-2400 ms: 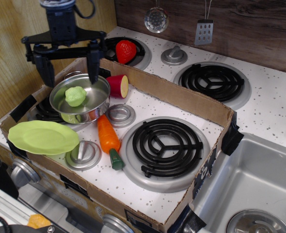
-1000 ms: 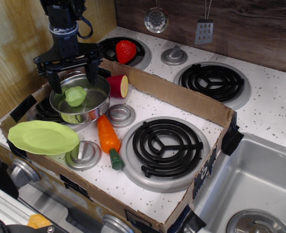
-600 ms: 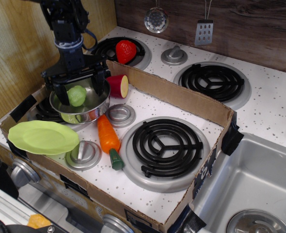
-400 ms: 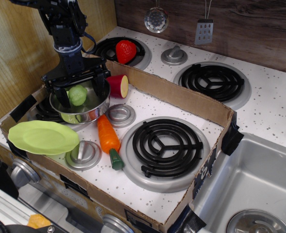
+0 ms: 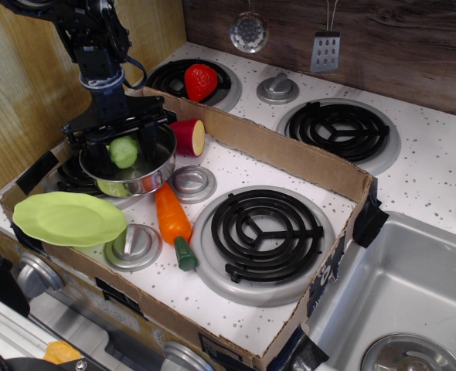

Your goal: Take broccoli out of pan

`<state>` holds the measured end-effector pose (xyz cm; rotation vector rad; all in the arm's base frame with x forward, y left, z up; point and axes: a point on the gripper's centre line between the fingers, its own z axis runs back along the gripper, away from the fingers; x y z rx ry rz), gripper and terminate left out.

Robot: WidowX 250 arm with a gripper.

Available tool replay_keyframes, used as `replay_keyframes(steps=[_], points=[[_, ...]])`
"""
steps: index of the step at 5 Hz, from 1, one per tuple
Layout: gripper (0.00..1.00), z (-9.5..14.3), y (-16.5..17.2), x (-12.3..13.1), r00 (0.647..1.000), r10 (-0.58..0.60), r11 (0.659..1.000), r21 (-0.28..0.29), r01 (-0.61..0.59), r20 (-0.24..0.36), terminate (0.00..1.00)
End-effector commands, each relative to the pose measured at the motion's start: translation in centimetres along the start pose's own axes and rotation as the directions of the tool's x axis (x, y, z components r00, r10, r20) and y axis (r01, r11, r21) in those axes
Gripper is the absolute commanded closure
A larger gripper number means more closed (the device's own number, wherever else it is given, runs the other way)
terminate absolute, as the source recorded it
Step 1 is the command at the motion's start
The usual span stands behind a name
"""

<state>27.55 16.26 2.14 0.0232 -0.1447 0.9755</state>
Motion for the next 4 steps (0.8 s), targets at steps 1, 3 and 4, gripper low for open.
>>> replay_keyframes(steps=[1,3,4], points=[[1.0,2.6,0.2,1.4,0.999,0.017,0.999,0.031,-0.019,0.05,0.0],[1.0,7.2,-0.1,0.4,0.995,0.052,0.995,0.076,-0.058,0.083,0.0],[1.0,9.7,-1.6,-0.7,0.996,0.064,0.994,0.089,-0.069,0.059,0.0]])
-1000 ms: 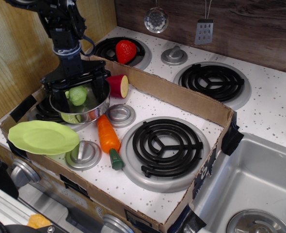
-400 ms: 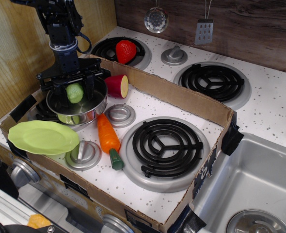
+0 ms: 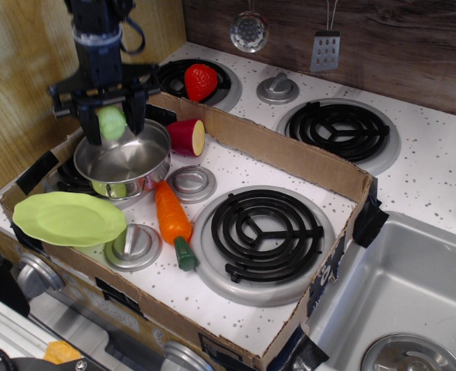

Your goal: Take broccoli out of pan

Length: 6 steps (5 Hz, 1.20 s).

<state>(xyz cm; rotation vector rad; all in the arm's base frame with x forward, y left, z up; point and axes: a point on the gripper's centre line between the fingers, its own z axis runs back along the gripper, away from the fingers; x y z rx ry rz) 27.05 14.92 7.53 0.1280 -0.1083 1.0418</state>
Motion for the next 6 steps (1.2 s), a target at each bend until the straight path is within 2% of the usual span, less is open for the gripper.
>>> replay_keyframes(steps=[1,2,3,5,6], points=[[1.0,4.8,-2.7,-2.2,1.0,-0.008,0.999,-0.045,0.01,0.03,0.0],[1.0,3.9,-4.8,-4.5,0.998,-0.06,0.995,-0.078,0.057,-0.035,0.0],[1.0,2.7,-6.1,-5.9,0.991,-0.121,0.988,-0.102,0.115,-0.059,0.0],[1.0,-0.9,-8.6,-6.5,0.974,-0.197,0.969,-0.171,0.178,-0.107,0.0],[1.0,-2.0,-9.0,-6.2,0.976,-0.192,0.966,-0.195,0.17,-0.103,0.0]])
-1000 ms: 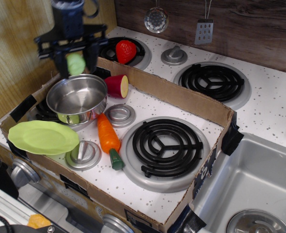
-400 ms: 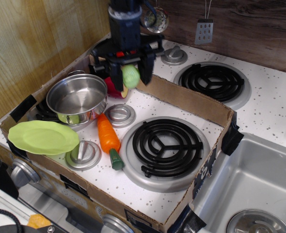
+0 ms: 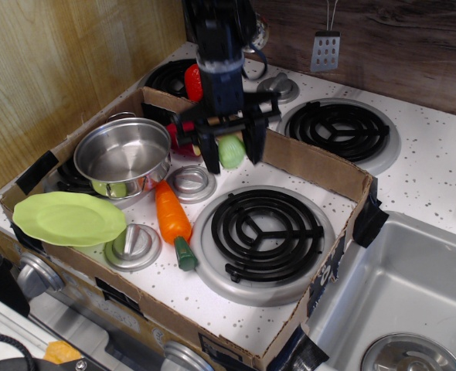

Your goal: Take broccoli out of pan

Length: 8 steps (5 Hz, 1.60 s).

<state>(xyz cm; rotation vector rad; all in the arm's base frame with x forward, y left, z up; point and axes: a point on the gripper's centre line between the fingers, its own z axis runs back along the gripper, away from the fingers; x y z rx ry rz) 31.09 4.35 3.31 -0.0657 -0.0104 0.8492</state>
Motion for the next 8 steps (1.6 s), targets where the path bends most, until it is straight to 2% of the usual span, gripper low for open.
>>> replay_keyframes(steps=[1,2,3,4,5,6,7,8], points=[[1.0,0.0,0.4,1.4,0.999,-0.001,0.997,-0.075,0.004,0.033,0.0],[0.0,0.8,0.3,1.3,0.999,0.011,0.998,-0.055,-0.009,0.05,0.0],[0.0,2.0,0.0,1.2,0.996,0.036,0.999,-0.037,-0.033,0.08,0.0],[0.0,4.2,-0.2,1.1,0.987,0.051,0.998,-0.03,-0.047,0.152,0.0],[0.0,6.8,-0.3,1.0,0.979,0.051,0.999,-0.012,-0.05,0.199,0.0],[0.0,8.5,-0.2,0.6,0.975,0.045,0.999,-0.006,-0.045,0.219,0.0],[0.0,8.8,0.4,0.5,0.972,-0.05,0.999,-0.007,0.052,0.23,0.0],[0.0,8.8,0.4,0.5,0.972,-0.05,0.999,-0.007,0.052,0.23,0.0]])
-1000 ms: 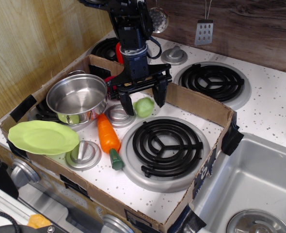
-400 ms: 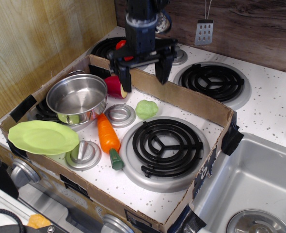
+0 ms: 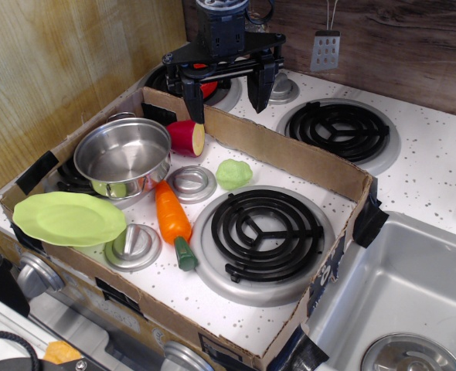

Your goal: Take broccoli out of pan

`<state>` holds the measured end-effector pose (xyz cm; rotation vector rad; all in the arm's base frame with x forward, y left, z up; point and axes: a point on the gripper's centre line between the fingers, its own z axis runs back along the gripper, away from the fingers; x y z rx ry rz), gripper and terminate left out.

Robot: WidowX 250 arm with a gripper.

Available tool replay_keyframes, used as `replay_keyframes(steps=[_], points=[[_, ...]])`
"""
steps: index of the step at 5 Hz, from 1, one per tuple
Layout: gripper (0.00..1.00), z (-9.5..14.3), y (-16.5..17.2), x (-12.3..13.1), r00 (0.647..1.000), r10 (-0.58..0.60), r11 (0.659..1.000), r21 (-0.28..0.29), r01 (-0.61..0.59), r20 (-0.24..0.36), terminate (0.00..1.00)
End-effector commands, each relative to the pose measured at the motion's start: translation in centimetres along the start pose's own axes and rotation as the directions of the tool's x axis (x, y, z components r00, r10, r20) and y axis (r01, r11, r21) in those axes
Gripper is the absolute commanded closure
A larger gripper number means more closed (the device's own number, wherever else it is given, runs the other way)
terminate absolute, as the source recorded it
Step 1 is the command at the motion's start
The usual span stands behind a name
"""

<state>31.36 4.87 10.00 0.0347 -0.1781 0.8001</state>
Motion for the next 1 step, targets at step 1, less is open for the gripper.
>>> replay_keyframes(steps=[1], points=[[0.0,2.0,0.72,0.41,0.999,0.006,0.999,-0.033,-0.004,0.045,1.0]])
